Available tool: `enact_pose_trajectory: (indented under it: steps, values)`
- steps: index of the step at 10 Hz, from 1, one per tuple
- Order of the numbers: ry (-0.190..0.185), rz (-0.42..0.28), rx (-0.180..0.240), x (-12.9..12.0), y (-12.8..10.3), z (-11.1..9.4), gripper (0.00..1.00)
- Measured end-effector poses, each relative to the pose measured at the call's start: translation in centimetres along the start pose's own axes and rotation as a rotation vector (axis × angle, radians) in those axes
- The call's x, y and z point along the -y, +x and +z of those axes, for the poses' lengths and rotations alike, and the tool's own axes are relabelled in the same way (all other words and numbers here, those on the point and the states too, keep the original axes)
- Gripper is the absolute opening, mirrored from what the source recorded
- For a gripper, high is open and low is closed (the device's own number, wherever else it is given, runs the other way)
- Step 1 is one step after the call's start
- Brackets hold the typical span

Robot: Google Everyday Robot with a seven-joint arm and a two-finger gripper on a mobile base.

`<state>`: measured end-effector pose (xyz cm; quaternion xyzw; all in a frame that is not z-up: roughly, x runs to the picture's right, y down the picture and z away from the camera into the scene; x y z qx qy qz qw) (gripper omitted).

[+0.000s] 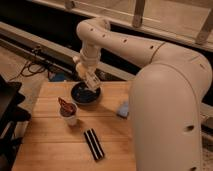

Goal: Place the bottle in the ceramic bowl

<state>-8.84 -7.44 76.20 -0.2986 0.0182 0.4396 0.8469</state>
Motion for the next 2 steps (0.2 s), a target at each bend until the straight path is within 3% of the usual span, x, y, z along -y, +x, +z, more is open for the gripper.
enact_pose_trajectory:
  steps: [2]
  values:
    - [-0.047, -0.019, -0.002, 0.5, 0.4, 3.9, 0.11]
